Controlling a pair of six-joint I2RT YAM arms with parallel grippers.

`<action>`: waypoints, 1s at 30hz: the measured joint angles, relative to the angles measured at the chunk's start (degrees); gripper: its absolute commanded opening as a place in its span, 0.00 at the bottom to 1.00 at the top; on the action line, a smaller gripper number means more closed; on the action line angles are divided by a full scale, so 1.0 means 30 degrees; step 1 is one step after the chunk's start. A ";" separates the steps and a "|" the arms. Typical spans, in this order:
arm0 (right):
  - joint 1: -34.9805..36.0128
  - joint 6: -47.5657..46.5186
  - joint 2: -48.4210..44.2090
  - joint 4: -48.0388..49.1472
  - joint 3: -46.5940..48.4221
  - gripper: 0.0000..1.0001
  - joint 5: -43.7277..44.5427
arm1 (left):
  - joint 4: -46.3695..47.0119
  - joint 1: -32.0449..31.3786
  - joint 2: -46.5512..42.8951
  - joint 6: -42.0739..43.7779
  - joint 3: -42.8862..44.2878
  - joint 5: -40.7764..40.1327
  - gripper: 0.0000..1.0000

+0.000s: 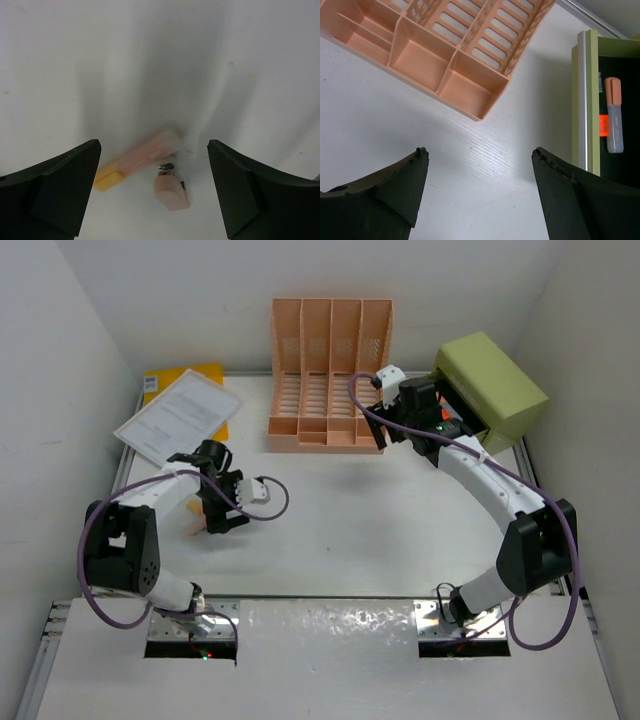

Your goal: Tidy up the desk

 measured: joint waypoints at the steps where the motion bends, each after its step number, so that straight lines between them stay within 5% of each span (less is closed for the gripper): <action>1: 0.0000 0.0036 0.0000 0.0124 0.0000 0.82 -0.0109 | -0.0029 -0.0270 0.0000 0.0015 -0.0342 -0.0124 0.86; 20: 0.0007 0.0495 0.0000 0.0386 0.0000 0.82 -0.1311 | 0.1311 -0.0182 0.2288 0.0685 -0.1078 -0.2841 0.83; 24: 0.0000 0.0561 0.0000 0.0393 0.0000 0.82 -0.1486 | 0.1304 -0.0182 0.2637 0.0685 -0.1056 -0.3453 0.60; 26: 0.0007 0.0619 0.0000 0.0379 0.0000 0.82 -0.1588 | 0.1151 -0.0189 0.2943 0.0517 -0.0780 -0.3541 0.57; 29: 0.0007 0.0648 0.0000 0.0306 0.0000 0.82 -0.1690 | 0.0976 -0.0189 0.3985 0.0022 0.0408 -0.3570 0.38; 30: 0.0007 0.0656 0.0007 0.0240 0.0000 0.82 -0.1705 | 0.0969 -0.0182 0.4320 -0.0153 0.0816 -0.3497 0.24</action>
